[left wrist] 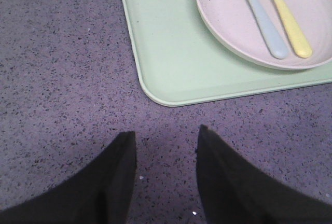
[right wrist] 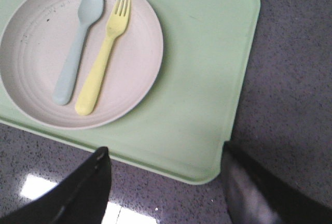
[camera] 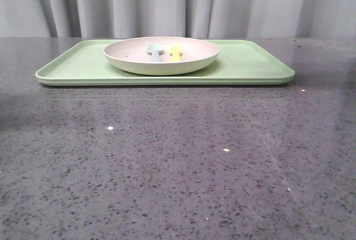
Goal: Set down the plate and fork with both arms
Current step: 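Lower the open right gripper onto the yellow fork on the plate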
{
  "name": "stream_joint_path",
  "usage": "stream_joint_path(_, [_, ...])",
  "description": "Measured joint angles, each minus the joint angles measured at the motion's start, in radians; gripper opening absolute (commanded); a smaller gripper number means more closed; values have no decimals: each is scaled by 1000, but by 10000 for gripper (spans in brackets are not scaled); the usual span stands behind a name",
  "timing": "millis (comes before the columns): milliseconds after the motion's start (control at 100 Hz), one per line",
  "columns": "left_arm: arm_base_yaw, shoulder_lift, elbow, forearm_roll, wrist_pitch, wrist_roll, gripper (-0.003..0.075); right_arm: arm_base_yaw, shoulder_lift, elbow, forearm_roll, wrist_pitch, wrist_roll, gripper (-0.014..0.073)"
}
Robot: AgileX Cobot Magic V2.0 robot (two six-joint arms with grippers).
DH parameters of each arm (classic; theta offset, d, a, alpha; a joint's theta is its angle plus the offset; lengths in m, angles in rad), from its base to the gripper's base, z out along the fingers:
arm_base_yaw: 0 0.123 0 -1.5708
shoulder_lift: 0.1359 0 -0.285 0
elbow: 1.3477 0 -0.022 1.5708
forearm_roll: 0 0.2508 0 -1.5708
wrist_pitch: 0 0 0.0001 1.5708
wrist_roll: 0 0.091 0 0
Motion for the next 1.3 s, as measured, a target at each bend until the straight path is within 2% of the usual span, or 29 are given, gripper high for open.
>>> stream_joint_path(370, [1, -115, 33, 1, 0, 0, 273, 45, 336, -424, 6, 172, 0, 469])
stream_joint_path(580, [1, -118, 33, -5, 13, 0, 273, 62, 485, -571, 30, 197, 34, 468])
stream_joint_path(810, [1, -118, 33, -13, 15, 0, 273, 72, 570, -601, 51, 199, 135, 468])
stream_joint_path(1300, [1, -118, 33, -16, 15, 0, 273, 81, 678, -604, 108, 199, 173, 468])
